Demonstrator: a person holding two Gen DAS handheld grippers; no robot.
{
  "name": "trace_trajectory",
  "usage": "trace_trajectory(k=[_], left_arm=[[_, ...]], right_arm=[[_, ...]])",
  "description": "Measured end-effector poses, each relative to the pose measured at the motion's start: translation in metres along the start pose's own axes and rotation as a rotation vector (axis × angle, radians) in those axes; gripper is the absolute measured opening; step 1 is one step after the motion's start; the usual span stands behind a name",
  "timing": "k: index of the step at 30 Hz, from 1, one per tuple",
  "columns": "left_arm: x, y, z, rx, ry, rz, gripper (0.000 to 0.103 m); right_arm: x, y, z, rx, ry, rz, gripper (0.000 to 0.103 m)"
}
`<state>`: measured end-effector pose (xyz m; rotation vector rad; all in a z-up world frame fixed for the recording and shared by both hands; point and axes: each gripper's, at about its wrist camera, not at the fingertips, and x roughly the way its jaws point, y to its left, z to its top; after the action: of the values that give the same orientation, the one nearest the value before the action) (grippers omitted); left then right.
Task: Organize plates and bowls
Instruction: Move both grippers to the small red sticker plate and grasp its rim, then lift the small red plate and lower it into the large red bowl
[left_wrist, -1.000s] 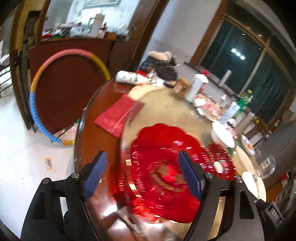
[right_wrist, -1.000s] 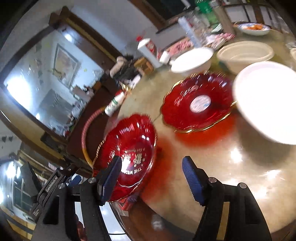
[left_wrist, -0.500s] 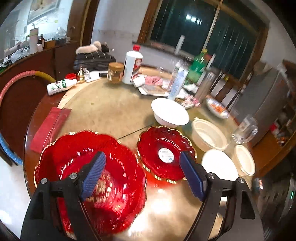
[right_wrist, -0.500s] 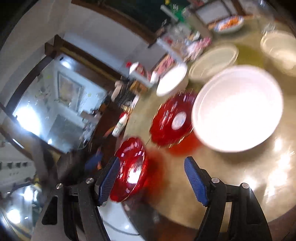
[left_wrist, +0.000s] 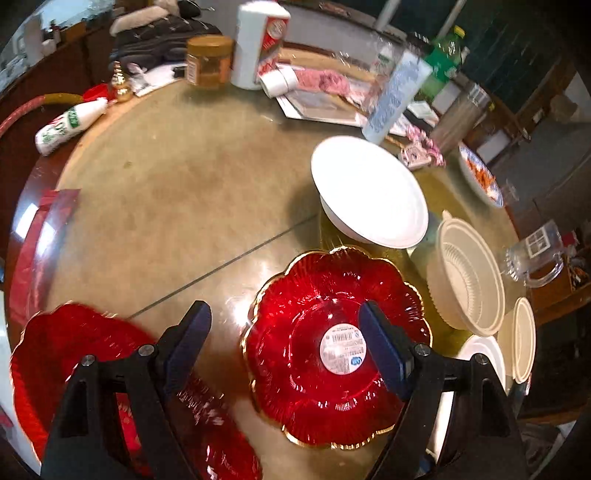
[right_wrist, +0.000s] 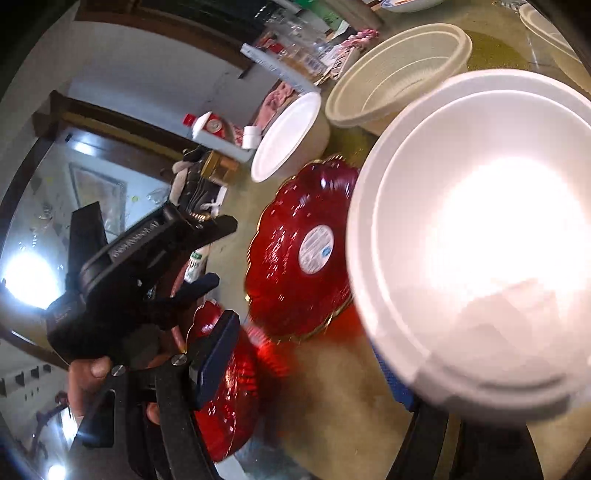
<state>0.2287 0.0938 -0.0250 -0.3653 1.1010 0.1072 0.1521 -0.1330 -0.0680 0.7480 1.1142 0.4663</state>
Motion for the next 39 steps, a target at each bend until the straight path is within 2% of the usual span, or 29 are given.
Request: trace_trajectory(k=[2,4,7,8,9,10,11,14,18,27,39], left_arm=[[0.011,-0.001,0.001,0.013,0.040,-0.019,0.082],[0.020,-0.002,0.001,0.015,0.066,-0.006,0.082],[0.032,-0.005,0.002,0.029,0.086,0.012,0.070],[0.036,-0.006,0.001,0.039,0.099,0.027,0.060],[0.037,-0.008,0.000,0.059,0.094,0.072,0.048],[0.037,-0.010,-0.001,0.081,0.080,0.111,0.042],[0.037,-0.011,-0.002,0.102,0.068,0.142,0.025],[0.033,-0.009,-0.002,0.112,0.071,0.114,0.019],[0.017,-0.015,-0.006,0.155,0.008,0.131,0.017],[-0.036,-0.017,-0.013,0.175,-0.139,0.124,0.017],[-0.113,0.020,-0.058,0.110,-0.329,0.059,0.017]], right_arm=[[0.004,0.000,0.007,0.006,-0.004,-0.016,0.074],[0.008,-0.001,0.011,0.006,-0.003,-0.034,0.072],[0.013,-0.004,0.015,0.008,-0.005,-0.056,0.063],[0.015,-0.006,0.016,0.008,0.000,-0.064,0.052],[0.018,-0.007,0.016,0.006,0.006,-0.073,0.032],[0.022,-0.010,0.016,0.003,0.021,-0.085,0.016],[0.023,-0.012,0.015,0.002,0.021,-0.106,0.017],[0.016,-0.013,0.015,-0.009,-0.011,-0.133,0.016],[0.012,-0.009,0.012,-0.024,-0.026,-0.137,0.016],[-0.008,0.022,0.000,-0.110,-0.099,-0.102,0.016],[-0.041,0.072,-0.030,-0.286,-0.207,-0.066,0.014]])
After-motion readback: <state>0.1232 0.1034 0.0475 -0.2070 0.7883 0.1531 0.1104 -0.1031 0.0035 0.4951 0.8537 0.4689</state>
